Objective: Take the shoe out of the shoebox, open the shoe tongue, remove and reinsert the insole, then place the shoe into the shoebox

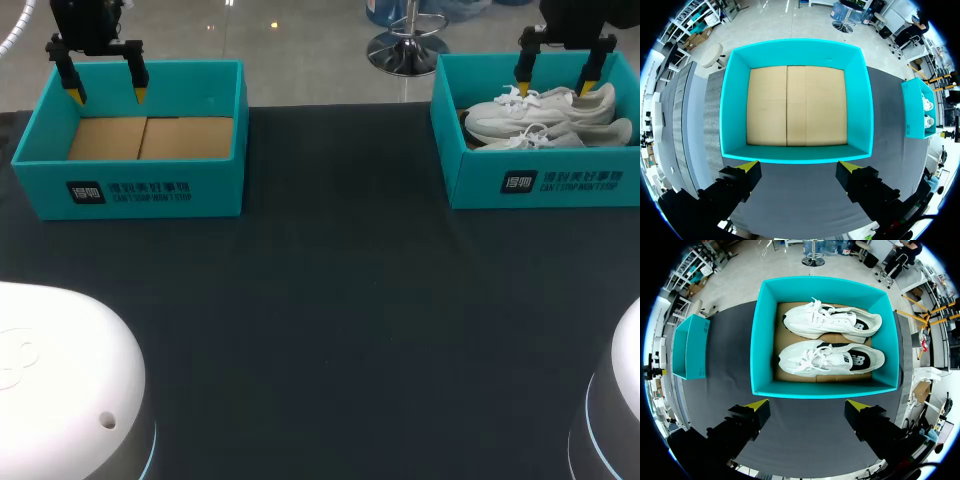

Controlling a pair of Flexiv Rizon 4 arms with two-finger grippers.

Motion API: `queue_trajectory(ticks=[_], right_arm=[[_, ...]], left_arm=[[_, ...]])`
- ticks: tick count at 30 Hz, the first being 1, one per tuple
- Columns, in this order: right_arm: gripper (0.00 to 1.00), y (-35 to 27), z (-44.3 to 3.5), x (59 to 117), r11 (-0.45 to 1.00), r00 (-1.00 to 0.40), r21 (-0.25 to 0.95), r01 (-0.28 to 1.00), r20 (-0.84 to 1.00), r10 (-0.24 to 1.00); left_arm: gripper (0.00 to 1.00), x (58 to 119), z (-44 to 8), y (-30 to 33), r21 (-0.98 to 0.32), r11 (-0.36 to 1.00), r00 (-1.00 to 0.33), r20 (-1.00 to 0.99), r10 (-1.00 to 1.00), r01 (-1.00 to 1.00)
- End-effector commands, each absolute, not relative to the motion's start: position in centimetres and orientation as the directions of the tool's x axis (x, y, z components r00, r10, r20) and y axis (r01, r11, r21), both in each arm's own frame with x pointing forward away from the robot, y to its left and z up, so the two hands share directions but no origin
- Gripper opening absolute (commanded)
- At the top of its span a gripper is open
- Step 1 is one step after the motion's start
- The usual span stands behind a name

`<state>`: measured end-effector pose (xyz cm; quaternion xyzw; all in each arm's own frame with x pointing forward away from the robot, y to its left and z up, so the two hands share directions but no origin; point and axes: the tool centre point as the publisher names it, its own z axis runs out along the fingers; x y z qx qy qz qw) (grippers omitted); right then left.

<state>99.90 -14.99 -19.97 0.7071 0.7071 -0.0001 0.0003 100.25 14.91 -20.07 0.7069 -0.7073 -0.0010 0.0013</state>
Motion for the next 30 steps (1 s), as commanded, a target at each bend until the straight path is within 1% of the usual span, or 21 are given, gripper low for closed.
queue_trajectory(ticks=[1,5,7,14,18,30], right_arm=[[1.0,-16.4,-20.4,100.1,0.02,-0.019,0.019,1.0,-0.064,0.998],[1.0,-19.9,-22.3,100.0,0.015,-0.014,0.013,1.0,-0.084,0.996],[1.0,-21.8,-23.3,99.8,0.008,-0.011,-0.028,1.0,-0.089,0.996],[1.0,-26.8,-25.1,99.6,0.022,-0.023,-0.02,1.0,-0.088,0.996],[1.0,-28.1,-24.9,100.5,0.058,-0.057,0.008,0.998,-0.096,0.994],[1.0,-28.4,-24.9,100.7,0.056,-0.055,0.009,0.998,-0.094,0.994]], left_arm=[[1.0,100.2,-20.0,14.9,0.003,0.0,0.0,0.0,-1.0,-1.0],[1.0,100.2,-20.0,14.9,0.003,0.0,0.0,0.0,-1.0,-1.0],[1.0,100.2,-20.0,14.9,0.003,0.0,0.0,0.0,-1.0,-1.0],[1.0,100.2,-20.0,14.9,0.003,0.0,0.0,0.0,-1.0,-1.0],[1.0,100.2,-20.0,14.9,0.003,0.0,0.0,0.0,-1.0,-1.0],[1.0,100.2,-20.0,14.9,0.003,0.0,0.0,0.0,-1.0,-1.0]])
